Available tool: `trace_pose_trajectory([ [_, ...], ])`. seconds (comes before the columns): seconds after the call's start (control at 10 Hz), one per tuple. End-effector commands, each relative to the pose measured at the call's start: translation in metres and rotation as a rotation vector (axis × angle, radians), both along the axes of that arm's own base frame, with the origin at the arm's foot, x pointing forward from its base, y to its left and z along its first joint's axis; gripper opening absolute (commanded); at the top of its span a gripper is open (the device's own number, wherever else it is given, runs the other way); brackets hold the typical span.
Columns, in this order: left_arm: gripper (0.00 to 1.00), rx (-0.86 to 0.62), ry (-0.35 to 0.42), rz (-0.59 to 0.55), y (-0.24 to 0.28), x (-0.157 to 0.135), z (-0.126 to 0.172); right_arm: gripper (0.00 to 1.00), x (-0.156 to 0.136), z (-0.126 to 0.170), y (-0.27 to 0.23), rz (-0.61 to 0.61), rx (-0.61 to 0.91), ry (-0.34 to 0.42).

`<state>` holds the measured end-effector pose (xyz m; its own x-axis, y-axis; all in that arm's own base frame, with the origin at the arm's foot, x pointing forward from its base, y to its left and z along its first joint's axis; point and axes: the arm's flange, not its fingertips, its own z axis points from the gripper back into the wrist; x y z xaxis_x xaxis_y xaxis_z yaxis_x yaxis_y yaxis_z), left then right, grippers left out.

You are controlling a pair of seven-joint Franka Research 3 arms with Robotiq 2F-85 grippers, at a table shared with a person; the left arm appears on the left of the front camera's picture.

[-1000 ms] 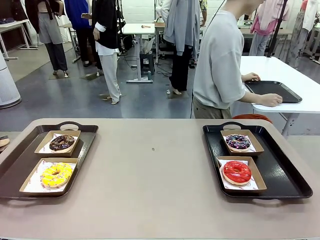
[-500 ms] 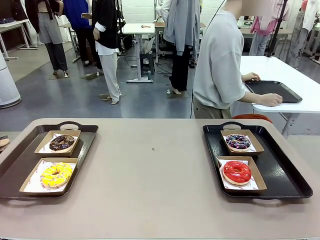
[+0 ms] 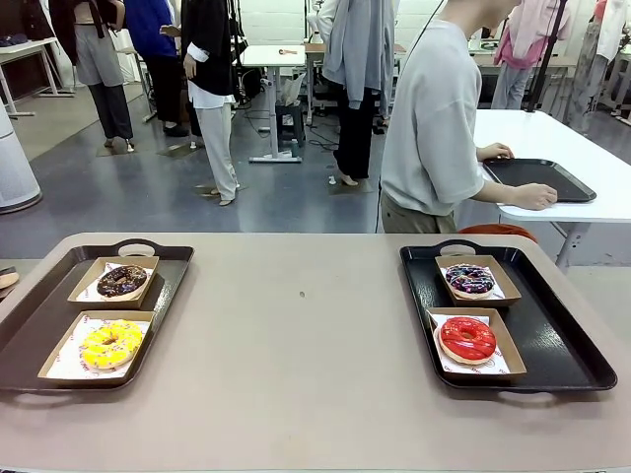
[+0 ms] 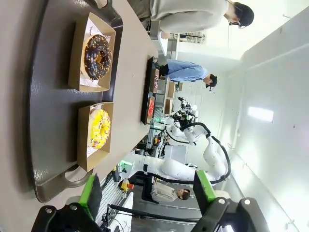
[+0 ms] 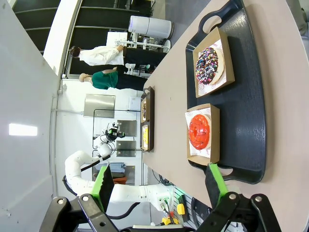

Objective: Individually package the donuts and arrange them on the tray.
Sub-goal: Place the picked Paper togo box on the Handle tray.

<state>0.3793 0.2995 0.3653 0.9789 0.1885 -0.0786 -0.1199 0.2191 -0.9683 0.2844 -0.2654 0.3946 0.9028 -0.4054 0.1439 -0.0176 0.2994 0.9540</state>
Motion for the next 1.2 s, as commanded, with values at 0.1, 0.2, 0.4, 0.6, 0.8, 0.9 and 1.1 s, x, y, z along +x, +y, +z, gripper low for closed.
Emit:
trace_pose_trajectory([
  [0.1, 1.0, 0.001, -0.003, 0.003, 0.0005, -0.0006, 0.0007, 1.0, -0.0026, 0.0018, 0.0015, 0.006, -0.002, 0.001],
  [0.2, 1.0, 0.001, -0.003, 0.003, 0.0005, -0.0006, 0.0007, 1.0, -0.0026, 0.0018, 0.0015, 0.006, -0.002, 0.001],
  [0.4, 1.0, 0.001, -0.003, 0.003, 0.0005, -0.0006, 0.0007, 1.0, -0.0026, 0.0018, 0.0015, 0.006, -0.002, 0.001],
  [0.6, 1.0, 0.001, -0.003, 0.003, 0.0005, -0.0006, 0.0007, 1.0, -0.0026, 0.0018, 0.0015, 0.006, -0.002, 0.001],
  [0.8, 1.0, 0.001, -0.003, 0.003, 0.0005, -0.0006, 0.0007, 1.0, -0.0026, 0.0018, 0.0015, 0.006, -0.002, 0.001],
  [0.9, 1.0, 0.001, -0.003, 0.003, 0.0005, -0.0006, 0.0007, 1.0, -0.0026, 0.0018, 0.0015, 0.006, -0.002, 0.001],
  [1.1, 1.0, 0.001, -0.003, 0.003, 0.0005, -0.0006, 0.0007, 1.0, -0.0026, 0.0018, 0.0015, 0.006, -0.002, 0.001],
])
